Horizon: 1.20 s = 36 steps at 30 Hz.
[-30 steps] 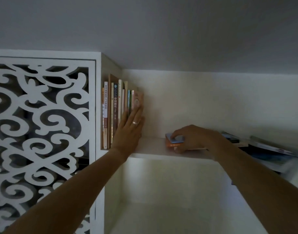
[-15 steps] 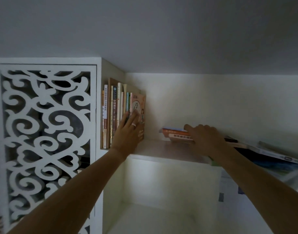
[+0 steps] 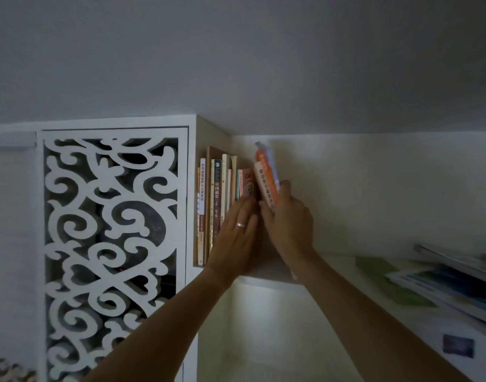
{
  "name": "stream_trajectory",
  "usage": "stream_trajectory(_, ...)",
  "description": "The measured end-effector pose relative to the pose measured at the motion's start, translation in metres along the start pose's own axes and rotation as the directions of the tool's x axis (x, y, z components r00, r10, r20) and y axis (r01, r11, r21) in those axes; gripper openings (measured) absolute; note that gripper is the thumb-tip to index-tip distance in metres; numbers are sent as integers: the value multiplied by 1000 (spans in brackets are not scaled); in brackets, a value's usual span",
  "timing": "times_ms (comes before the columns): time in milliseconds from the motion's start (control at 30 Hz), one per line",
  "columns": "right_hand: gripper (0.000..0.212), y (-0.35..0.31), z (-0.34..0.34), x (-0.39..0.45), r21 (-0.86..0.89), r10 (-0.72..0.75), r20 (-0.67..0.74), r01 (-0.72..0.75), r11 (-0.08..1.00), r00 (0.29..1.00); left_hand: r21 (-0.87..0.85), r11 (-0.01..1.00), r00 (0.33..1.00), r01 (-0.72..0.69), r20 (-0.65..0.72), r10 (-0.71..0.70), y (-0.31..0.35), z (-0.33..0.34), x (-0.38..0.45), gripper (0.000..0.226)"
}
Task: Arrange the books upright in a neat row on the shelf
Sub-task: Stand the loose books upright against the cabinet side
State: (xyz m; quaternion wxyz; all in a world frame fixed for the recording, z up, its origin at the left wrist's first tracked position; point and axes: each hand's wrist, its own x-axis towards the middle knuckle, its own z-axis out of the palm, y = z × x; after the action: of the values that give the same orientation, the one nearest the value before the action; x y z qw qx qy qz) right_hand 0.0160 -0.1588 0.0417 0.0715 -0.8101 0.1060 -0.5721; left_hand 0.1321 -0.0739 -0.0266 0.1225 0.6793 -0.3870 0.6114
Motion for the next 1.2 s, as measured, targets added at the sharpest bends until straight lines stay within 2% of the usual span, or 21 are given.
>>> stream_trajectory(100,53,5,16,1,94,-6,109,-4,996,994,-228,973,996,20,-76,-39,-2,-4,-1,43)
stream_trajectory(167,53,18,14,3,284,-25,226,-41,958,974,-380,925,991,8,-117,-57,-3,-9,-2,36)
stream_trajectory(233,63,36,6,4,466,-92,388,-108,878,917,-434,900,993,22,-96,-71,-5,-11,-3,37)
stream_trajectory(267,76,46,3,4,498,-120,486,-161,852,865,-444,895,994,37,-76,-78,-5,-10,-3,41)
stream_trajectory(333,105,64,-4,3,446,-159,683,-235,864,713,-466,883,995,61,-39,-90,-6,-8,-2,60)
stream_trajectory(400,126,76,-15,0,354,-168,801,-227,907,575,-485,873,996,53,-31,-78,-6,-8,-1,79)
stream_trajectory(433,132,77,-21,-1,297,-146,827,-202,933,542,-480,876,997,45,-32,-69,-6,-9,-1,83)
stream_trajectory(500,135,73,-30,-3,203,-87,823,-147,968,561,-468,883,998,39,-34,-62,-6,-11,-1,84)
stream_trajectory(567,132,66,-31,-4,185,-77,774,-108,977,628,-453,890,997,53,-27,-73,-5,-14,-1,85)
stream_trajectory(667,126,46,-23,-10,289,-126,689,-111,951,713,-412,909,995,64,-41,-89,-5,-20,-1,82)
stream_trajectory(733,121,29,-6,-16,361,-117,624,-152,920,773,-452,888,993,80,-38,-109,-5,-20,-2,74)
stream_trajectory(833,106,9,30,-26,445,-108,550,-181,877,828,-443,891,993,103,-8,-119,-7,-12,-6,68)
stream_trajectory(900,98,8,39,-27,376,-111,571,-139,916,813,-352,935,998,44,-17,-53,-8,-7,-7,63)
stream_trajectory(933,101,8,34,-26,273,-87,631,-116,955,771,-358,934,999,1,-41,-17,-8,-7,-6,59)
stream_trajectory(1000,116,11,23,-27,11,54,734,-92,996,677,-416,907,993,-63,-114,17,-8,-12,-4,59)
stream_trajectory(1033,120,14,20,-28,-56,82,726,-61,997,683,-416,905,990,-87,-136,33,-9,-14,-2,60)
stream_trajectory(1067,120,15,19,-30,-64,63,694,-26,998,717,-388,915,988,-115,-143,63,-9,-16,0,59)
stream_trajectory(1133,115,17,19,-35,36,-24,645,2,999,764,-277,943,980,-184,-120,157,-10,-13,2,52)
stream_trajectory(1200,106,22,23,-42,184,-48,647,-95,978,761,-180,955,972,-236,-59,229,-12,-11,3,44)
